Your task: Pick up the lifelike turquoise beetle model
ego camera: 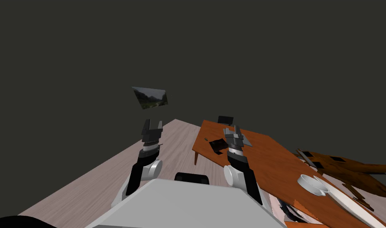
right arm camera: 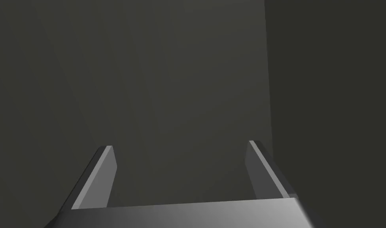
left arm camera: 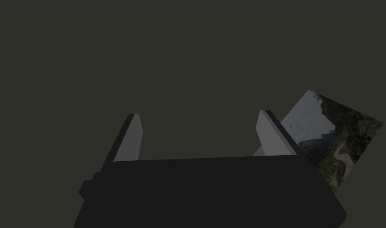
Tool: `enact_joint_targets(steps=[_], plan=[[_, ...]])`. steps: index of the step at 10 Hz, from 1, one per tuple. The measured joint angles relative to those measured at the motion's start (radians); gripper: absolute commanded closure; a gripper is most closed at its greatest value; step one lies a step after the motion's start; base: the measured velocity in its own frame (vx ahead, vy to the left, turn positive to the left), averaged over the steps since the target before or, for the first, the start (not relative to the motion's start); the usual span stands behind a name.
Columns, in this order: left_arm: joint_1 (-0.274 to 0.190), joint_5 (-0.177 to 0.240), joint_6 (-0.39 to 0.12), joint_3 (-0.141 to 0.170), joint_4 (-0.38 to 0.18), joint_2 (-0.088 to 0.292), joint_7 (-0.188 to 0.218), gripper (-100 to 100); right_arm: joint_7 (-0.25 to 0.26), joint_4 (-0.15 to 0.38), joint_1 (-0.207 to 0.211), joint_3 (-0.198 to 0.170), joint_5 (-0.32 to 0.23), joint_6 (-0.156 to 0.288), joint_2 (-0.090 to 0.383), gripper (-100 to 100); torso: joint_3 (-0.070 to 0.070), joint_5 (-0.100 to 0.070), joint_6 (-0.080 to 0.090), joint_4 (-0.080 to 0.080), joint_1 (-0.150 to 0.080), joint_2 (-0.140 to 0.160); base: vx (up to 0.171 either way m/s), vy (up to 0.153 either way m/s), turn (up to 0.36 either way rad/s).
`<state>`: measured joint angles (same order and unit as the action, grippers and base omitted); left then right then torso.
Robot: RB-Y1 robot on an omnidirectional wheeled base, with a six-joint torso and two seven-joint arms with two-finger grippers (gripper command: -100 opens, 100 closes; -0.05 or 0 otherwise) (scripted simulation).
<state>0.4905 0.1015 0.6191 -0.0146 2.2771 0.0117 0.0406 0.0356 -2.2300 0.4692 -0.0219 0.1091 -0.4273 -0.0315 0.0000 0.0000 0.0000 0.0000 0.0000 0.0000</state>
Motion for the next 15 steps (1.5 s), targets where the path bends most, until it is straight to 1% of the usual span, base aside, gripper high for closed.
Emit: enact_joint_targets(steps=[1, 3, 4, 6, 7, 8, 9, 10, 11, 12, 13, 14, 15], plan=[[0.000, 0.000, 0.000, 0.000, 0.000, 0.000, 0.000, 0, -0.008, 0.006, -0.005, 0.006, 0.006, 0.004, 0.023, -100, 0.000, 0.000, 0.000, 0.000, 0.001, 0.000, -0.015, 0.064, 0.029], [0.000, 0.000, 0.000, 0.000, 0.000, 0.000, 0.000, 0, -0.038, 0.038, -0.015, 0.016, 0.021, 0.011, 0.079, -100, 0.001, 0.001, 0.000, 0.000, 0.006, 0.001, -0.030, 0.101, 0.041], [0.000, 0.000, 0.000, 0.000, 0.000, 0.000, 0.000, 0, -0.056, 0.056, -0.027, 0.022, 0.030, 0.023, 0.104, -100, 0.001, 0.001, 0.000, 0.000, 0.006, 0.002, -0.029, 0.106, 0.038], [0.000, 0.000, 0.000, 0.000, 0.000, 0.000, 0.000, 0, -0.108, 0.092, -0.048, 0.045, 0.060, 0.062, 0.157, -100, 0.001, 0.002, 0.000, 0.000, 0.008, 0.002, -0.026, 0.119, 0.051], [0.000, 0.000, 0.000, 0.000, 0.000, 0.000, 0.000, 0, -0.125, 0.117, -0.060, 0.052, 0.068, 0.065, 0.171, -100, 0.001, 0.002, 0.000, 0.000, 0.007, 0.002, -0.023, 0.099, 0.048], [0.000, 0.000, 0.000, 0.000, 0.000, 0.000, 0.000, 0, -0.146, 0.148, -0.080, 0.065, 0.081, 0.074, 0.188, -100, 0.001, 0.001, 0.000, 0.000, 0.006, 0.001, -0.026, 0.122, 0.083], [0.000, 0.000, 0.000, 0.000, 0.000, 0.000, 0.000, 0, -0.176, 0.185, -0.091, 0.080, 0.101, 0.083, 0.215, -100, 0.001, 0.002, 0.000, 0.000, 0.007, 0.002, -0.027, 0.161, 0.087], [0.000, 0.000, 0.000, 0.000, 0.000, 0.000, 0.000, 0, -0.205, 0.225, -0.112, 0.094, 0.121, 0.099, 0.235, -100, 0.001, 0.002, 0.000, 0.000, 0.010, 0.001, -0.017, 0.113, 0.012], [0.000, 0.000, 0.000, 0.000, 0.000, 0.000, 0.000, 0, -0.228, 0.237, -0.114, 0.100, 0.130, 0.111, 0.244, -100, 0.001, 0.002, 0.000, 0.000, 0.008, 0.001, -0.010, 0.110, 0.044], [0.000, 0.000, 0.000, 0.000, 0.000, 0.000, 0.000, 0, -0.256, 0.242, -0.116, 0.116, 0.148, 0.133, 0.261, -100, 0.001, 0.002, 0.000, 0.000, 0.007, 0.001, 0.001, 0.084, 0.029], [0.000, 0.000, 0.000, 0.000, 0.000, 0.000, 0.000, 0, -0.278, 0.262, -0.122, 0.124, 0.158, 0.139, 0.273, -100, 0.000, 0.001, 0.000, 0.000, 0.005, 0.000, -0.008, 0.087, 0.078], [0.000, 0.000, 0.000, 0.000, 0.000, 0.000, 0.000, 0, -0.304, 0.290, -0.140, 0.137, 0.174, 0.150, 0.286, -100, 0.000, 0.001, 0.000, 0.000, 0.005, 0.000, -0.005, 0.074, 0.024], [0.000, 0.000, 0.000, 0.000, 0.000, 0.000, 0.000, 0, -0.321, 0.307, -0.149, 0.144, 0.183, 0.161, 0.293, -100, 0.000, 0.001, 0.000, 0.000, 0.005, 0.000, -0.009, 0.087, 0.048]])
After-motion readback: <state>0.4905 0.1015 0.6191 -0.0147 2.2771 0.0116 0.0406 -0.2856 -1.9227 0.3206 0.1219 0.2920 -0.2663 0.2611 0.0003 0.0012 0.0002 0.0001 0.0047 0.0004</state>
